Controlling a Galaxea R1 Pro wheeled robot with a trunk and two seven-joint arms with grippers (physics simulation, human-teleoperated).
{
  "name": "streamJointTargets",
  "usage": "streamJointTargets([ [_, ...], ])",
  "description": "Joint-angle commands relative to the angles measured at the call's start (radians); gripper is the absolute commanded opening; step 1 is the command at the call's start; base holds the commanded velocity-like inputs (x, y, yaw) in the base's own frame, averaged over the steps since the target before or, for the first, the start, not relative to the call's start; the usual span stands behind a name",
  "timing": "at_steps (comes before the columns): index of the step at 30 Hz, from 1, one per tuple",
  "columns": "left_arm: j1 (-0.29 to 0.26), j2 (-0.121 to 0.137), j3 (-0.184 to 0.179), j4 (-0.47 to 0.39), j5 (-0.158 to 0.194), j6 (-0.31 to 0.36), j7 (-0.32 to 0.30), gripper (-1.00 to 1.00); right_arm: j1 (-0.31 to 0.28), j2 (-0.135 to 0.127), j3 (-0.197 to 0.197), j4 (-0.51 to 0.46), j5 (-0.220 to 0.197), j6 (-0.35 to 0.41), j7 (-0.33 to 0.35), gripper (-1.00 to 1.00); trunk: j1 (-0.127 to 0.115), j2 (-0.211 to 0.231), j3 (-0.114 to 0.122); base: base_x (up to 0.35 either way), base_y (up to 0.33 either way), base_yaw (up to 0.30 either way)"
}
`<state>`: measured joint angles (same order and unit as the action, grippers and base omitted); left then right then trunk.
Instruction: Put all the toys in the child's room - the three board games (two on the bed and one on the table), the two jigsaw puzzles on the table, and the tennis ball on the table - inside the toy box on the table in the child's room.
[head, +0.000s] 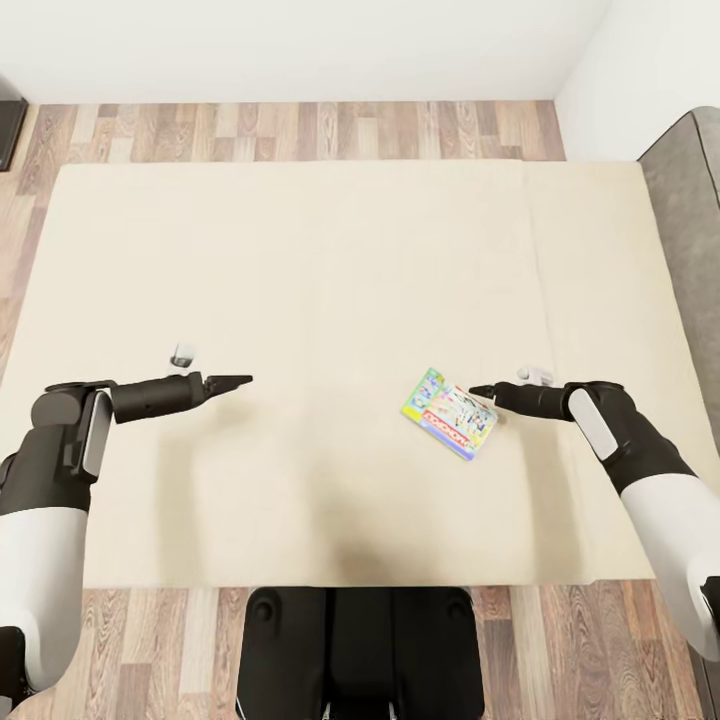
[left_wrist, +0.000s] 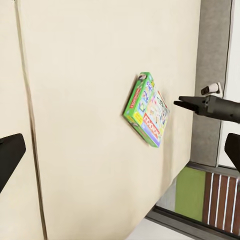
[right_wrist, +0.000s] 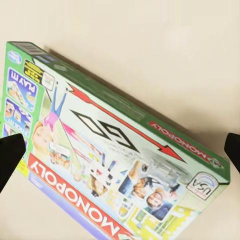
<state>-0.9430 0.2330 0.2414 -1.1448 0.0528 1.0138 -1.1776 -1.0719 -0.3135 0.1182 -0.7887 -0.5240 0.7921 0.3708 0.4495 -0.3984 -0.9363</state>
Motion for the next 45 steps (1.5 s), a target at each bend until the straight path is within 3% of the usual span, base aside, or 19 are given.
streamJointTargets([
  [1,0.0,0.001,0.002,-0.001,0.005,0.011,-0.002,1.0,-0.002,-0.001,0.002,-0.001,0.002,0.002,0.003,1.0,0.001,-0.002,-0.003,0.0,0.0,0.0],
  [17,-0.018,0.012,0.011,-0.025,0.016,0.024,-0.023,1.0,-0.004,-0.001,0.0,-0.004,0.002,0.003,0.002,1.0,0.001,-0.002,-0.029,0.0,0.0,0.0],
  [29,-0.04,0.015,0.012,-0.114,0.015,0.031,-0.222,1.0,-0.004,-0.001,0.0,-0.004,0.002,0.001,0.002,1.0,0.001,-0.002,-0.048,0.0,0.0,0.0],
  [45,-0.04,0.023,0.005,-0.121,0.009,0.031,-0.241,1.0,-0.004,-0.001,0.001,-0.004,0.002,0.001,0.002,1.0,0.001,-0.002,-0.069,0.0,0.0,0.0],
])
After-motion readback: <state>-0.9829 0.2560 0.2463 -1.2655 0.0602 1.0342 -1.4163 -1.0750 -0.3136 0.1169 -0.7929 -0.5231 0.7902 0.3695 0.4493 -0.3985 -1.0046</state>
